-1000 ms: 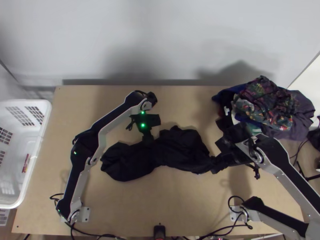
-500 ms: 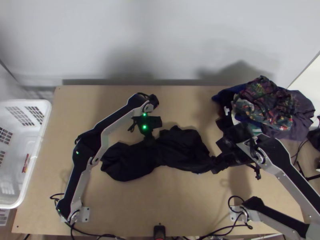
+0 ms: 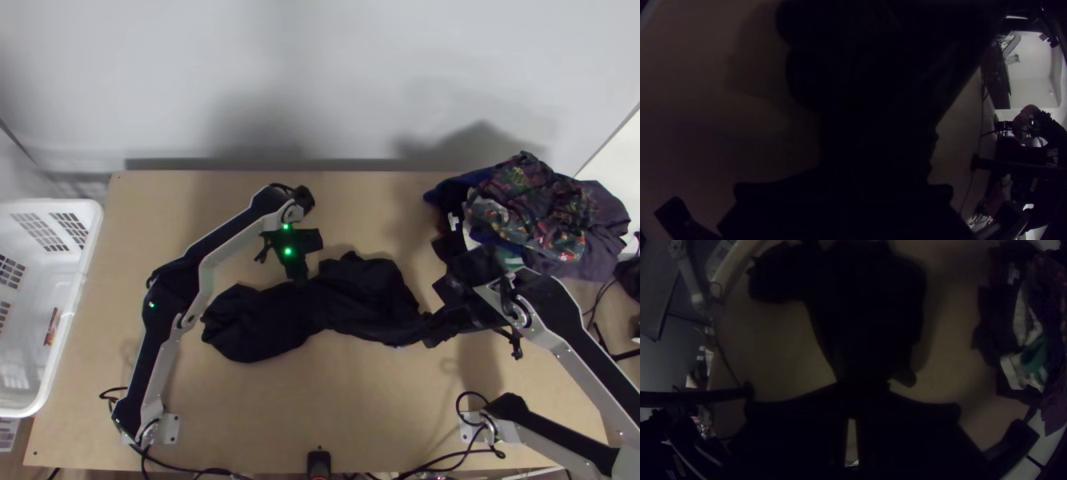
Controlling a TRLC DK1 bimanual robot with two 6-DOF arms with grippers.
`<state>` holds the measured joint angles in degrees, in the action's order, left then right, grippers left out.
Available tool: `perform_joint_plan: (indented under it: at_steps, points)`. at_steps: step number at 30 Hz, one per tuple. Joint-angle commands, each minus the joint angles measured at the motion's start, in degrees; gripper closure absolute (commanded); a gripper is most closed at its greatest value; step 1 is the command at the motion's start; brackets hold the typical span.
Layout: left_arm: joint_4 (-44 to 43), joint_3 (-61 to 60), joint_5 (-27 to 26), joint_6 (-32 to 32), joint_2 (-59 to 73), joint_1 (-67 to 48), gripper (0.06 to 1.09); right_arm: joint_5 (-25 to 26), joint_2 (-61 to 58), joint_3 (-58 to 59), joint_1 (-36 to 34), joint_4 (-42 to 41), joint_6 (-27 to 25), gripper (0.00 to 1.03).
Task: Fold the t-shirt
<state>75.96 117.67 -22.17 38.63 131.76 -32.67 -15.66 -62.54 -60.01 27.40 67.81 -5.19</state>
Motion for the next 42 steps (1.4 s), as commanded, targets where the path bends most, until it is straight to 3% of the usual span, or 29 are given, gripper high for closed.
perform_joint_plan:
  at_steps: [1,7,12,17,23,30,42]
  points:
    - [-1.0,-0.2,-1.5,-3.0,-4.2,2.4,1.0,1.0,-1.3,-1.4,-0.8,-0.4,0.0,1.0]
    - [-1.8,-0.2,-2.4,-5.1,-12.8,7.1,1.0,1.7,-3.6,-5.6,-5.2,-1.9,-0.5,1.0]
    - [-6.7,-0.6,-4.7,-11.4,-22.1,12.2,1.0,1.6,-6.1,-10.8,-10.6,-5.4,1.5,1.0]
    - [-11.0,-5.3,-8.9,-14.6,-31.9,16.1,1.0,1.9,-9.9,-18.0,-11.4,-7.6,3.7,1.0]
    - [-24.4,-16.2,-10.6,-20.4,-46.2,21.6,1.0,3.2,-14.9,-27.8,-13.9,-9.1,7.5,1.0]
    - [-27.6,-23.3,-10.6,-22.2,-58.7,25.4,1.0,2.9,-14.8,-35.5,-12.3,-8.1,10.1,1.0]
    - [-25.6,-56.5,-10.3,-20.4,-81.3,12.7,1.0,1.9,-2.2,-6.1,1.8,-1.4,4.0,1.0]
